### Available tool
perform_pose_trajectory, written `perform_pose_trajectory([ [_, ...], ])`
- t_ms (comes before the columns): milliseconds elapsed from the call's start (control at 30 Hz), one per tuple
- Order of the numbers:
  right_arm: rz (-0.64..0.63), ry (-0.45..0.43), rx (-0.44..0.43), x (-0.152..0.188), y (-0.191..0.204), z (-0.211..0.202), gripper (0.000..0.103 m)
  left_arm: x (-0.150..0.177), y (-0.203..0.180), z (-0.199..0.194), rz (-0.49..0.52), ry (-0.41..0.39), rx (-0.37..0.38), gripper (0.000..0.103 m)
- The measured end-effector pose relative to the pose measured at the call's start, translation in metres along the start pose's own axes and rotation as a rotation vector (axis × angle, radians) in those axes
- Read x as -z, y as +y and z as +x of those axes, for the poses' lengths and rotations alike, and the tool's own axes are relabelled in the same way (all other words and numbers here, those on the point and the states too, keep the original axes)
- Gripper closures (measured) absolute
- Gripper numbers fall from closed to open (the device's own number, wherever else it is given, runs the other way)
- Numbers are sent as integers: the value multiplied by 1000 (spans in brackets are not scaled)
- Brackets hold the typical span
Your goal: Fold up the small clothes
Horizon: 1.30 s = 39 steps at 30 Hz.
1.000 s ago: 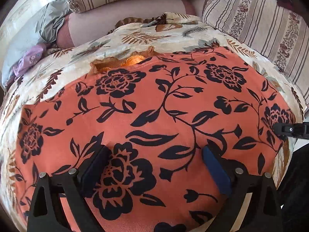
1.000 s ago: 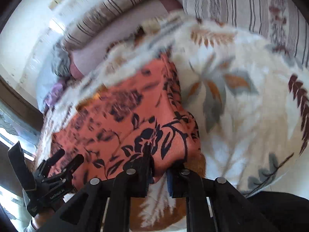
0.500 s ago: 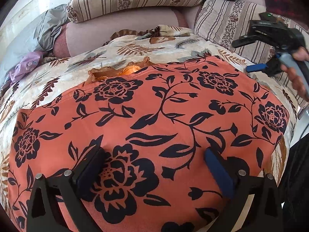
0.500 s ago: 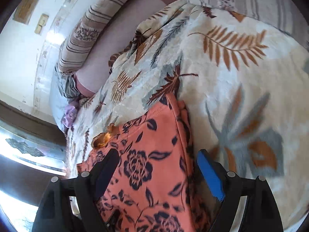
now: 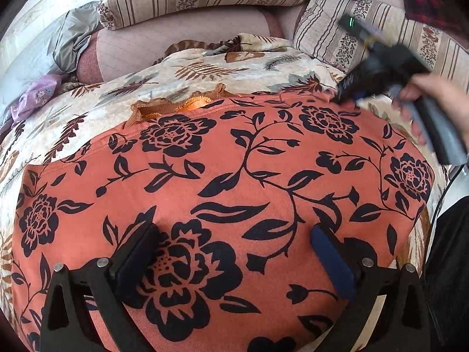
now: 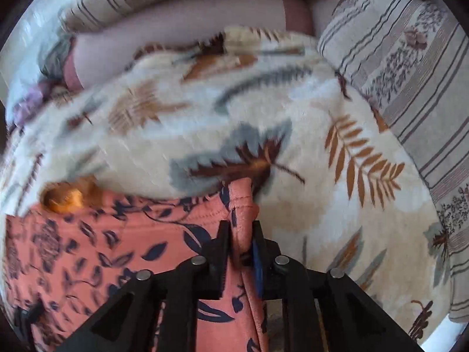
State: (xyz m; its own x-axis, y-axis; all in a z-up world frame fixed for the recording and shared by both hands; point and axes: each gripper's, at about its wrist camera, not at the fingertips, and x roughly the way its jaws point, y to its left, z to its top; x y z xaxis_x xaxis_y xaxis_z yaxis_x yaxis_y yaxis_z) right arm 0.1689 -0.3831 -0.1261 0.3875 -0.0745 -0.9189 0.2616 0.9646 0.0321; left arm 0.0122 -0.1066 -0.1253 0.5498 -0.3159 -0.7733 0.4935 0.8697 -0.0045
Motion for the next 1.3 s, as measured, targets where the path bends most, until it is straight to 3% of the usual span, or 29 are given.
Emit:
perform_pose_trajectory([
  [67,184,-64,-23,0,-24,-16,52,1,1,-1,4,-8,4,0],
  [100,231,-101,-4,2,-31,-29,34,2,0,-1,7,-5,1,0],
  [200,205,-192,12,6,-36,-71,33,2,-1,-1,1,-3,-5,0],
  [300,207,-204,-141,23,-33,-107,33,3,-1,-2,3,-6,-8,0],
  [400,176,-163,-376,60,-8,-125,32,6,-2,-5,5,-15,-13,0],
  [500,92,-66,-522,100,19,-111,28,10,-3,-8,12,-51,-17,0],
  [600,153,94,-453,130,17,-55,28,14,5,-24,0,-57,14,0],
  [633,192,49,-487,137,11,-54,27,15,13,-35,-25,-54,31,0],
  [667,209,1,-510,140,9,-60,26,16,24,-50,-67,-58,33,0],
  [733,198,-13,-520,145,13,-63,22,21,54,-84,-190,-96,25,0],
  [867,175,-54,-541,152,20,-64,15,59,131,-136,-519,-148,-41,0],
  [933,196,-78,-566,155,18,-62,12,84,166,-137,-676,-91,-100,0],
  [1000,204,-105,-586,156,17,-60,11,107,190,-126,-795,5,-83,2],
  [1033,203,-112,-593,155,15,-59,11,115,194,-118,-820,49,-34,7],
  [1067,204,-114,-599,155,13,-60,11,119,193,-110,-808,99,-13,30],
  [1100,207,-113,-607,154,10,-60,11,117,189,-109,-755,132,-90,59],
  [1167,218,-113,-633,154,5,-60,11,111,184,-112,-708,157,-102,84],
  [1233,238,-114,-664,156,-2,-60,11,108,189,-121,-744,149,-108,84],
  [1300,259,-116,-695,158,-10,-61,11,106,190,-132,-767,145,-175,83],
])
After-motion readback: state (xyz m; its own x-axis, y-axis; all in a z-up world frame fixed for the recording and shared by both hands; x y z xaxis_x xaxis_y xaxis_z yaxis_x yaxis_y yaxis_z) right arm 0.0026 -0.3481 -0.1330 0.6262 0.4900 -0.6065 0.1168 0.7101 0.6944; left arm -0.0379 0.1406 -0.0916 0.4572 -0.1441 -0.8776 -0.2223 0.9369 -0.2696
